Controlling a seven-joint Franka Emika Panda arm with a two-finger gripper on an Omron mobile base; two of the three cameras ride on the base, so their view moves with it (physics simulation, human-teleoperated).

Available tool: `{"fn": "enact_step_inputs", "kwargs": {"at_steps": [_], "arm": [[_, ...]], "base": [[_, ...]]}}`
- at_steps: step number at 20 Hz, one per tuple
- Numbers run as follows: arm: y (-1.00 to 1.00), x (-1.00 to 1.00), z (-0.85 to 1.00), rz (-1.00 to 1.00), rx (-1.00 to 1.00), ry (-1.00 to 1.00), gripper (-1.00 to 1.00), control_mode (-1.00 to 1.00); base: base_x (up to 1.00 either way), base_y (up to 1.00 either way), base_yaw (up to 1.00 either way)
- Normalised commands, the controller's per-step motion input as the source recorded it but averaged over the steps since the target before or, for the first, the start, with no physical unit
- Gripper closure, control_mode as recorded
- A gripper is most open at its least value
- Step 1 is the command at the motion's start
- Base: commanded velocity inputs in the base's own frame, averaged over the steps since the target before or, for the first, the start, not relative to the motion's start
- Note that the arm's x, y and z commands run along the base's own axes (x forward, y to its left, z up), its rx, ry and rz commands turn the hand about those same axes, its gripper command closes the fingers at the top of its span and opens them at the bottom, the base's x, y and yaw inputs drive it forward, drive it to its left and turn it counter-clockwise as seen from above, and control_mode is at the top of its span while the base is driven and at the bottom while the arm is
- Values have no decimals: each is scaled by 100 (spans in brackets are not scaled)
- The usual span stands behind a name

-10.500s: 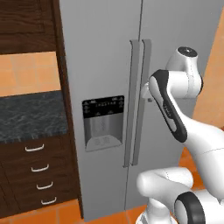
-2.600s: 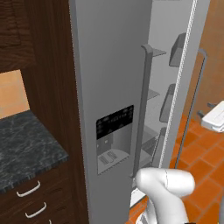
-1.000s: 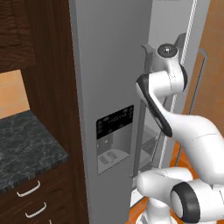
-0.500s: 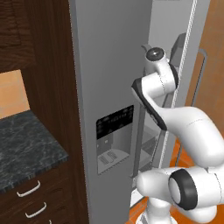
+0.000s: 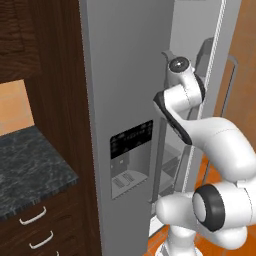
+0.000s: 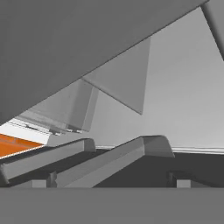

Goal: Take the strawberry from the fridge and place it on top of the pancake, located on the dining counter.

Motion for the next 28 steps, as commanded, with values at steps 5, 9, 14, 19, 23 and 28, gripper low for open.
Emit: {"fn": "enact_step_inputs", "kwargs": {"at_steps": [5,9,14,19,23,28], "arm": [[-63,-1,-2,-4,0,0,-100,-100],[-81,-31,2,-11,0,0,-100,-100],[-88,-26,4,-11,0,0,-100,-100],[-100,-2,0,-10,0,0,-100,-100],[-100,0,0,-10,3,0,-100,-100],[-100,0,0,-7,6,0,-100,-100]], "base": [[0,0,0],[0,0,0],[0,0,0],[0,0,0],[0,0,0],[0,0,0]]}}
